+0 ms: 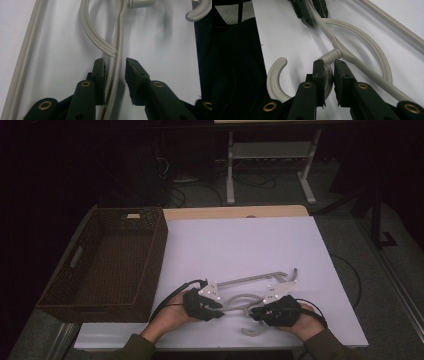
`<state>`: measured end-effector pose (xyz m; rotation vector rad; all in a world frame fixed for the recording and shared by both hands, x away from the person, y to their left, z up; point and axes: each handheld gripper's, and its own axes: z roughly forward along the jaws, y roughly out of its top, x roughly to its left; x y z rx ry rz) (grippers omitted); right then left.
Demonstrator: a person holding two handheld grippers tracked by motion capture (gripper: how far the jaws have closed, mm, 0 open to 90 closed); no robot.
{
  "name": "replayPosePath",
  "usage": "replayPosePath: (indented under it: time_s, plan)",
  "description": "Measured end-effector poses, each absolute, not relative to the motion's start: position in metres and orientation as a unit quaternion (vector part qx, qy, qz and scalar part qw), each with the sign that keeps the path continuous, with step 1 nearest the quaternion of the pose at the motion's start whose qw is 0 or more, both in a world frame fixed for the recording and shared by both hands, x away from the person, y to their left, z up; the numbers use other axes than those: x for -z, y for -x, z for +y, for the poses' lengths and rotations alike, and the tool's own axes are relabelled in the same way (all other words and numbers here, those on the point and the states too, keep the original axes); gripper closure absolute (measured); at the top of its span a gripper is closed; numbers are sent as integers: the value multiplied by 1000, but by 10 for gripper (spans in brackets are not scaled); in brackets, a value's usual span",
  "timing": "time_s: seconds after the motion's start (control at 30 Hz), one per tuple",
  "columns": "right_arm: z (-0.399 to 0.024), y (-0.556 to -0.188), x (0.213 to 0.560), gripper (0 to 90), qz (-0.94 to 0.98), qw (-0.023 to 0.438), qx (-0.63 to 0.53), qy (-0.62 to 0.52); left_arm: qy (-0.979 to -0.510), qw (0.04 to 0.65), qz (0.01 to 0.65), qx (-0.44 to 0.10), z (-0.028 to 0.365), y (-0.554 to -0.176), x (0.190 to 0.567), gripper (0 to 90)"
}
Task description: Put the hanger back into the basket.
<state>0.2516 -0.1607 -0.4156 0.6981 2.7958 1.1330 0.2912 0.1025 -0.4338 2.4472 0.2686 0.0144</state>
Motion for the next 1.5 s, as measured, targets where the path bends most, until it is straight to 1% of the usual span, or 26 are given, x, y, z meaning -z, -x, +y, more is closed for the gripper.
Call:
replayPosePath:
  time_s: [0.17, 0.33, 0.53, 0.63, 0.73, 0.77, 0.83, 0.9, 0.97, 1.13, 1.27, 1.37, 1.5]
  plan:
    - [-161, -252, 415, 792, 902, 24, -368, -226, -937, 333, 100, -11, 102, -292, 434, 760]
    - [-162, -252, 414, 792, 901, 23, -371, -225, -937, 337, 92, -13, 103, -291, 434, 777]
    - [-164, -253, 414, 788, 901, 28, -369, -225, -938, 338, 79, -1, 102, -291, 434, 806]
    - [-165, -254, 414, 772, 897, 29, -375, -232, -937, 340, 78, 3, 101, -290, 434, 817]
    - [-167, -255, 412, 694, 890, 32, -391, -233, -936, 341, 83, 3, 102, -291, 434, 820]
    - [-167, -254, 411, 649, 888, 33, -393, -237, -936, 341, 85, 5, 102, -292, 434, 820]
    - [-168, -255, 409, 545, 882, 49, -403, -240, -935, 344, 88, 5, 103, -292, 434, 820]
    - [-169, -254, 407, 420, 873, 66, -414, -248, -933, 347, 93, 9, 103, -293, 433, 821]
    - [-173, -256, 405, 335, 861, 75, -429, -261, -932, 348, 99, 9, 104, -293, 432, 821]
    - [-182, -260, 402, 189, 839, 91, -455, -286, -930, 352, 108, 12, 106, -294, 430, 823]
    - [-187, -261, 400, 149, 828, 101, -462, -300, -927, 355, 117, 12, 108, -295, 428, 824]
    - [-194, -261, 397, 146, 817, 104, -474, -311, -925, 358, 124, 11, 111, -296, 426, 824]
    - [-205, -262, 392, 142, 800, 118, -493, -322, -922, 361, 135, 9, 114, -299, 424, 825]
